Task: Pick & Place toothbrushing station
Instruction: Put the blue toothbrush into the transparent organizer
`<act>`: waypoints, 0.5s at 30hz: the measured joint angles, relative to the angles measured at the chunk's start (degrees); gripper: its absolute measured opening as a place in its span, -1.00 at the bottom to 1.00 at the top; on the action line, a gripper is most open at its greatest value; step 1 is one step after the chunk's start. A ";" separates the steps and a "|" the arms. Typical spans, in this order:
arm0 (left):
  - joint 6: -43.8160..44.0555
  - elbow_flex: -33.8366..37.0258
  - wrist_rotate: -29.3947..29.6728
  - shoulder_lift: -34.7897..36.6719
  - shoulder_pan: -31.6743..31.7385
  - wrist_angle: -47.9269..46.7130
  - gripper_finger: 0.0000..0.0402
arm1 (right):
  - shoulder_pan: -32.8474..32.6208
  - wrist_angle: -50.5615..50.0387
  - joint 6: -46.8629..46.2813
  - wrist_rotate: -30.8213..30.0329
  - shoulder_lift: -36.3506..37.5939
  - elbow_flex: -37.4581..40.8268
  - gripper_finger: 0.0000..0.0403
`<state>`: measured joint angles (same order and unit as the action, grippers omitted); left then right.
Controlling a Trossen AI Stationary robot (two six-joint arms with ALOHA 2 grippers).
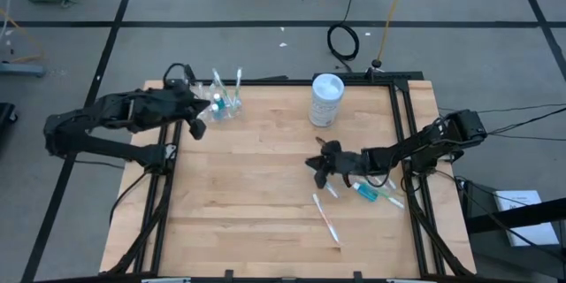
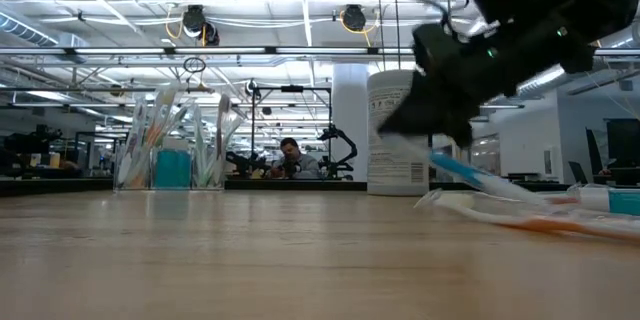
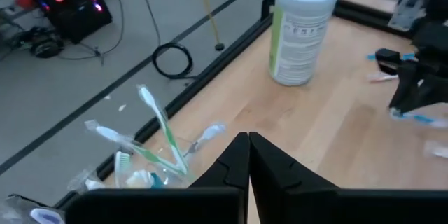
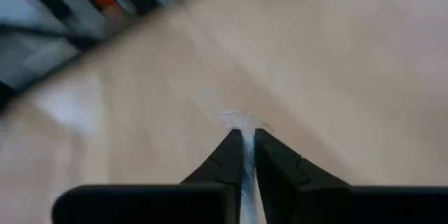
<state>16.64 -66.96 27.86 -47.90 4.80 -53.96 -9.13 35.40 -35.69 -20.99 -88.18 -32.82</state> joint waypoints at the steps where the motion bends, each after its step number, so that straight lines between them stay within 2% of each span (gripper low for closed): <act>1: 0.00 0.00 -0.52 0.56 -0.01 -0.02 -0.93 | 0.00 4.60 2.79 -0.11 0.08 -0.02 -0.93; 5: -7.10 0.00 -3.37 1.58 0.00 0.23 -0.87 | 0.00 20.37 14.00 -0.29 0.11 -0.11 -0.96; 7: -8.74 0.00 -4.21 1.60 0.00 1.72 -0.87 | 0.02 24.64 17.45 -1.47 0.16 -0.76 -0.95; 11: -11.89 2.39 -8.47 1.62 0.00 7.37 -0.89 | -0.48 20.39 21.25 -1.52 -0.55 -4.64 -0.95; 15: -15.63 12.22 -16.84 2.38 -0.02 20.25 -0.90 | -0.91 19.80 25.89 -1.23 -5.75 -9.78 -0.95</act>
<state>1.01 -54.73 11.02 -45.52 4.78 -33.72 -10.03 55.20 -9.81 -22.21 -93.93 -42.60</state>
